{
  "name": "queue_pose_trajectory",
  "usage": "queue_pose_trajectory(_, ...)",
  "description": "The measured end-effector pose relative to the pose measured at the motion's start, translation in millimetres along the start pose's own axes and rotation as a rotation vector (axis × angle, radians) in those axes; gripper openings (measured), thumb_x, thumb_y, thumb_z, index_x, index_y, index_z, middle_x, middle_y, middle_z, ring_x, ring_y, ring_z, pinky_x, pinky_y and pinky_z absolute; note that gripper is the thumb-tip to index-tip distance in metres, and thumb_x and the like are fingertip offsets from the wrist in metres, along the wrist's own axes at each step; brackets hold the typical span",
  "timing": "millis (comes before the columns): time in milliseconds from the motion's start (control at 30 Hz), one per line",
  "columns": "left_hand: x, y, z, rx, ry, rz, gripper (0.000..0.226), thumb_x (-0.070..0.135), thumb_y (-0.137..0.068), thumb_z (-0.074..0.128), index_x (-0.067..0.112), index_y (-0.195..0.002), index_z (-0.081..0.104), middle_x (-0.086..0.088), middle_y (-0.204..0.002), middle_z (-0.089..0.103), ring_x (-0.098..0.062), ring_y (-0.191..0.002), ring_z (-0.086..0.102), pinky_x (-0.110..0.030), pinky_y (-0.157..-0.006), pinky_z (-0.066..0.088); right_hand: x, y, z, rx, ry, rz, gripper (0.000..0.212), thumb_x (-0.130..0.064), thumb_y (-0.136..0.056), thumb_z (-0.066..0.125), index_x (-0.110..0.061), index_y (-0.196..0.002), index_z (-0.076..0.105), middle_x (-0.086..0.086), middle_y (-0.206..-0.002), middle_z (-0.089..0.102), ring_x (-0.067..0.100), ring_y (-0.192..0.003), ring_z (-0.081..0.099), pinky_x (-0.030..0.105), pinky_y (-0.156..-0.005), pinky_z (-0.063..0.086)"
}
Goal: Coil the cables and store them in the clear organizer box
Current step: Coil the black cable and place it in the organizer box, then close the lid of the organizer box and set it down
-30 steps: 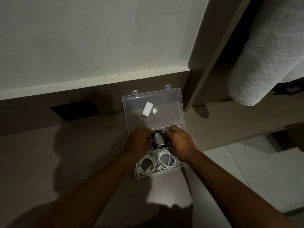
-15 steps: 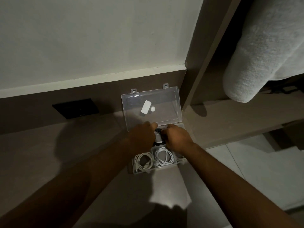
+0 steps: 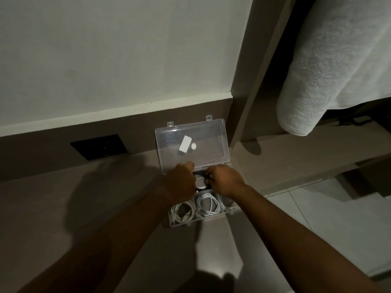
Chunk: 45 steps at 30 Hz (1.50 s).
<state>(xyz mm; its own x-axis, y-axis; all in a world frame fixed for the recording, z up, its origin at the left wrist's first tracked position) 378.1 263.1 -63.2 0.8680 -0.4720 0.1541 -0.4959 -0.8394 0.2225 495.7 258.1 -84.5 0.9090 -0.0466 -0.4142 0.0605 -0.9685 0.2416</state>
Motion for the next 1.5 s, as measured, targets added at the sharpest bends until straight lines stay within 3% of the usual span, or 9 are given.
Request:
queue_pose_trajectory(200, -2.8, 21.1, -15.4, 0.222, 0.151, 0.119, 0.022, 0.01, -0.092, 0.051, 0.004, -0.108, 0.065, -0.013, -0.114, 0.061, -0.027, -0.1, 0.06, -0.036, -0.086, 0.054, -16.4, 31.0, -28.1, 0.189, -0.208, -0.039, 0.015, -0.03, -0.086, 0.063, -0.022, -0.095, 0.072, -0.001, -0.078, 0.063, 0.018, -0.071, 0.061, 0.027, -0.062, 0.042)
queue_pose_trajectory(333, -13.8, 38.9, -28.4, 0.328, 0.291, 0.118, 0.016, 0.005, -0.081, 0.063, 0.003, -0.094, 0.072, -0.02, -0.106, 0.067, -0.035, -0.094, 0.064, -0.041, -0.081, 0.055, -56.5, 68.9, -26.8, -0.073, -0.652, -0.183, 0.016, -0.044, -0.08, 0.067, -0.032, -0.088, 0.075, -0.007, -0.074, 0.072, 0.006, -0.07, 0.066, 0.026, -0.066, 0.054)
queue_pose_trajectory(500, -17.7, 65.1, -14.6, 0.303, 0.395, 0.106, 0.017, 0.002, -0.077, 0.054, 0.001, -0.078, 0.071, -0.019, -0.086, 0.072, -0.035, -0.084, 0.066, -0.037, -0.074, 0.053, -79.3, 86.9, -8.3, -0.182, -0.259, -0.366, 0.007, -0.02, -0.077, 0.075, -0.023, -0.083, 0.077, -0.004, -0.077, 0.075, 0.013, -0.066, 0.066, 0.032, -0.066, 0.055)
queue_pose_trajectory(767, 2.7, 93.6, 11.3, 0.276, 0.605, 0.109, 0.019, 0.019, -0.079, 0.058, 0.006, -0.082, 0.073, -0.015, -0.083, 0.072, -0.027, -0.079, 0.064, -0.035, -0.071, 0.053, -14.6, 72.9, -3.0, 0.074, -0.195, -0.014, 0.006, -0.016, -0.084, 0.067, -0.013, -0.083, 0.072, 0.007, -0.084, 0.075, 0.021, -0.077, 0.068, 0.028, -0.07, 0.051)
queue_pose_trajectory(967, 21.5, 88.0, 24.5, 0.214, 0.552, 0.119, 0.015, 0.007, -0.079, 0.069, 0.0, -0.092, 0.074, -0.018, -0.085, 0.072, -0.032, -0.074, 0.068, -0.035, -0.067, 0.059, -20.4, 64.3, 8.0, 0.139, 0.036, 0.039, 0.015, -0.027, -0.084, 0.06, -0.014, -0.088, 0.068, 0.01, -0.091, 0.07, 0.03, -0.084, 0.065, 0.036, -0.07, 0.053)
queue_pose_trajectory(1100, 27.3, 77.7, 34.0, 0.19, 0.304, 0.153, 0.029, 0.012, -0.094, 0.044, -0.001, -0.102, 0.069, -0.021, -0.099, 0.069, -0.033, -0.091, 0.066, -0.039, -0.079, 0.055, -24.0, 65.0, 15.5, 0.194, 0.159, -0.006, 0.018, -0.027, -0.085, 0.062, -0.015, -0.095, 0.07, 0.008, -0.099, 0.062, 0.029, -0.091, 0.06, 0.035, -0.07, 0.051)
queue_pose_trajectory(1233, 24.6, 71.6, 41.8, 0.115, 0.134, 0.082, 0.045, 0.014, -0.094, 0.016, 0.01, -0.115, 0.056, -0.012, -0.119, 0.056, -0.027, -0.107, 0.052, -0.038, -0.092, 0.043, -17.2, 63.3, 17.2, 0.204, 0.095, 0.026, 0.02, -0.027, -0.089, 0.058, -0.012, -0.089, 0.071, 0.01, -0.094, 0.063, 0.029, -0.081, 0.064, 0.035, -0.069, 0.052)
queue_pose_trajectory(1400, 25.2, 56.1, 41.1, 0.002, 0.115, 0.024, 0.041, 0.012, -0.095, 0.022, 0.005, -0.112, 0.058, -0.018, -0.117, 0.058, -0.034, -0.111, 0.048, -0.043, -0.09, 0.044, 5.6, 42.9, 6.3, 0.021, -0.388, 0.125, 0.01, -0.012, -0.086, 0.066, -0.01, -0.079, 0.073, 0.007, -0.076, 0.071, 0.019, -0.066, 0.066, 0.035, -0.071, 0.057)
queue_pose_trajectory(1500, 28.6, 50.7, 39.2, -0.021, 0.074, -0.034, 0.027, 0.017, -0.096, 0.04, 0.006, -0.107, 0.061, -0.014, -0.111, 0.063, -0.036, -0.106, 0.055, -0.04, -0.087, 0.046, 26.8, 28.0, -35.9, 0.214, -0.368, 0.113, 0.007, -0.012, -0.087, 0.064, -0.014, -0.085, 0.07, 0.003, -0.081, 0.069, 0.016, -0.071, 0.063, 0.035, -0.069, 0.054)
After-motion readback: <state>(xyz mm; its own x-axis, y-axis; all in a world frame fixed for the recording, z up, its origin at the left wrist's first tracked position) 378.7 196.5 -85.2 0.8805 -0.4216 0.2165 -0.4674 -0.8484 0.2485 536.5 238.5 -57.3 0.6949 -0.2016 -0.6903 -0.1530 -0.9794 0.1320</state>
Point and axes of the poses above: each hand's wrist, its own y-axis away from the middle knuckle, its own z-axis out of the palm, x = y × z, the point moved 8 cm from there along -y, towards the middle knuckle
